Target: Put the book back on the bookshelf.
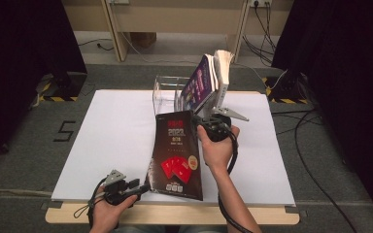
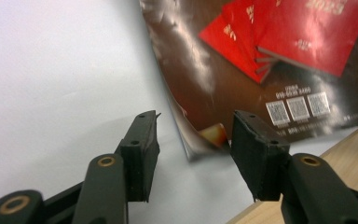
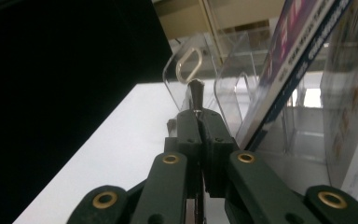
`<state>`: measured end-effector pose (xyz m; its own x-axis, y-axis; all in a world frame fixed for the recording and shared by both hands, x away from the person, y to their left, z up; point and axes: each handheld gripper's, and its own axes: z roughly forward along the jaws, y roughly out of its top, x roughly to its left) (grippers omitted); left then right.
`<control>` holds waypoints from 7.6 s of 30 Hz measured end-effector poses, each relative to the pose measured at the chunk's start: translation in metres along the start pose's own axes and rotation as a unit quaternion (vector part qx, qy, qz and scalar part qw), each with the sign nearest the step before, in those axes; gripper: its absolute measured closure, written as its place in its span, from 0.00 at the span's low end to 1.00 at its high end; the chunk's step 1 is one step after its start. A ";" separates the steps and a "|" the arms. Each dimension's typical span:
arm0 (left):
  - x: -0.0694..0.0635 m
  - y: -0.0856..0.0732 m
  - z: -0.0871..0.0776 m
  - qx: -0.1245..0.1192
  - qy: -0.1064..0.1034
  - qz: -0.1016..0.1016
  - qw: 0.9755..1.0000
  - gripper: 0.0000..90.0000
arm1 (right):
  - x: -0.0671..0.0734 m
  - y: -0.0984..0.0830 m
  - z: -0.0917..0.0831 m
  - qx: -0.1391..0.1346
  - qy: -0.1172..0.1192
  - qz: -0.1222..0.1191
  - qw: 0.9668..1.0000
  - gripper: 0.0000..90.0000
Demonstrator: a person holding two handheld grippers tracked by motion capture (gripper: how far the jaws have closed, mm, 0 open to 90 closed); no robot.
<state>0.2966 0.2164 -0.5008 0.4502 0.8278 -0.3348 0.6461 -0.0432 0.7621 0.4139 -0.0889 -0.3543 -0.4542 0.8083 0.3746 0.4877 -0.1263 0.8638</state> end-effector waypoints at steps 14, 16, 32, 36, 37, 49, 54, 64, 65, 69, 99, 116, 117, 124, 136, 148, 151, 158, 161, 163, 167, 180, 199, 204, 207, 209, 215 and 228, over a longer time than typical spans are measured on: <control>0.001 0.000 0.001 0.001 0.001 0.000 1.000 0.56 | 0.021 0.029 -0.009 -0.070 -0.005 -0.029 0.997 0.98; 0.001 0.000 0.001 0.001 0.001 -0.001 1.000 0.56 | 0.023 0.033 -0.008 -0.079 -0.006 -0.035 0.996 0.98; 0.002 0.000 0.001 0.003 0.001 0.000 1.000 0.56 | 0.036 0.060 0.004 -0.115 -0.011 -0.046 0.992 0.98; 0.002 -0.001 0.001 0.002 0.000 -0.002 1.000 0.56 | 0.036 0.067 0.007 -0.119 -0.013 -0.047 0.992 0.98; 0.002 -0.001 0.001 0.003 0.000 -0.001 1.000 0.56 | 0.037 0.069 0.008 -0.120 -0.014 -0.046 0.992 0.98; 0.003 -0.001 0.002 0.003 -0.001 -0.004 1.000 0.56 | 0.036 0.094 0.028 -0.137 -0.025 -0.047 0.989 0.98; 0.003 -0.001 0.002 0.002 0.000 -0.004 1.000 0.56 | 0.036 0.101 0.037 -0.141 -0.020 -0.040 0.989 0.98; 0.004 -0.001 0.002 0.002 -0.001 -0.006 1.000 0.56 | 0.038 0.114 0.052 -0.152 -0.021 -0.036 0.988 0.98; 0.005 -0.001 0.002 0.002 -0.001 -0.006 1.000 0.56 | 0.038 0.115 0.053 -0.153 -0.022 -0.035 0.987 0.98; 0.005 -0.001 0.001 0.001 -0.001 -0.007 1.000 0.56 | 0.037 0.121 0.059 -0.159 -0.027 -0.033 0.986 0.98; 0.007 -0.002 0.001 0.004 -0.004 -0.005 1.000 0.56 | 0.023 0.112 0.094 -0.171 -0.049 -0.036 0.983 0.96; 0.006 -0.002 0.002 0.003 0.000 -0.004 1.000 0.56 | 0.005 0.069 0.054 -0.132 -0.012 -0.022 0.991 0.92; 0.005 -0.002 0.002 0.003 0.000 -0.005 1.000 0.56 | 0.003 0.067 0.054 -0.127 -0.006 -0.015 0.992 0.92; 0.005 -0.002 0.002 0.003 -0.001 -0.005 1.000 0.56 | -0.009 0.059 0.057 -0.099 -0.001 0.028 0.995 0.85; 0.004 -0.002 0.003 0.004 -0.001 -0.002 1.000 0.56 | -0.023 0.043 0.057 -0.050 -0.070 0.040 0.995 0.77; 0.004 -0.002 0.003 0.005 -0.002 -0.001 1.000 0.56 | -0.026 0.045 0.060 0.009 -0.093 0.058 0.994 0.91; 0.004 -0.002 0.003 0.005 -0.002 0.000 1.000 0.56 | -0.028 0.045 0.059 0.026 -0.088 0.071 0.993 0.95; 0.003 -0.002 0.003 0.005 -0.002 0.000 1.000 0.57 | -0.018 0.050 0.048 0.010 -0.074 0.055 0.996 0.97; 0.004 -0.002 0.003 0.006 -0.002 0.000 1.000 0.57 | -0.007 0.052 0.043 -0.007 -0.077 0.025 0.997 0.97; 0.003 -0.002 0.003 0.006 -0.003 0.000 1.000 0.57 | 0.000 0.053 0.040 -0.016 -0.079 0.006 0.997 0.97; 0.003 -0.002 0.003 0.006 -0.003 0.001 1.000 0.57 | 0.014 0.056 0.036 -0.038 -0.074 -0.023 0.996 0.97; 0.004 -0.002 0.003 0.005 -0.002 -0.001 1.000 0.57 | 0.035 0.062 0.036 -0.074 -0.072 -0.063 0.993 0.97; 0.005 -0.002 0.002 0.004 -0.001 -0.001 1.000 0.57 | 0.045 0.082 0.058 -0.095 -0.079 -0.068 0.990 0.97; 0.005 -0.002 0.002 0.004 -0.002 -0.001 1.000 0.57 | 0.046 0.089 0.065 -0.101 -0.081 -0.066 0.989 0.97; 0.005 -0.002 0.002 0.004 -0.002 0.000 1.000 0.57 | 0.046 0.092 0.069 -0.104 -0.081 -0.064 0.989 0.97; 0.006 -0.002 0.002 0.004 -0.002 0.000 1.000 0.57 | 0.045 0.093 0.072 -0.109 -0.083 -0.063 0.989 0.97; 0.006 -0.001 0.002 0.004 -0.002 -0.001 1.000 0.57 | 0.041 0.097 0.080 -0.115 -0.088 -0.058 0.988 0.97; 0.007 -0.001 0.001 0.003 -0.002 -0.002 1.000 0.57 | 0.036 0.104 0.098 -0.121 -0.093 -0.045 0.987 0.97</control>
<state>0.2996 0.2211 -0.5046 0.4499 0.8257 -0.3402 0.6518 -0.0432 0.7572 0.5215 -0.0164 -0.2839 -0.3323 0.9110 0.2442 0.2484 -0.1652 0.9545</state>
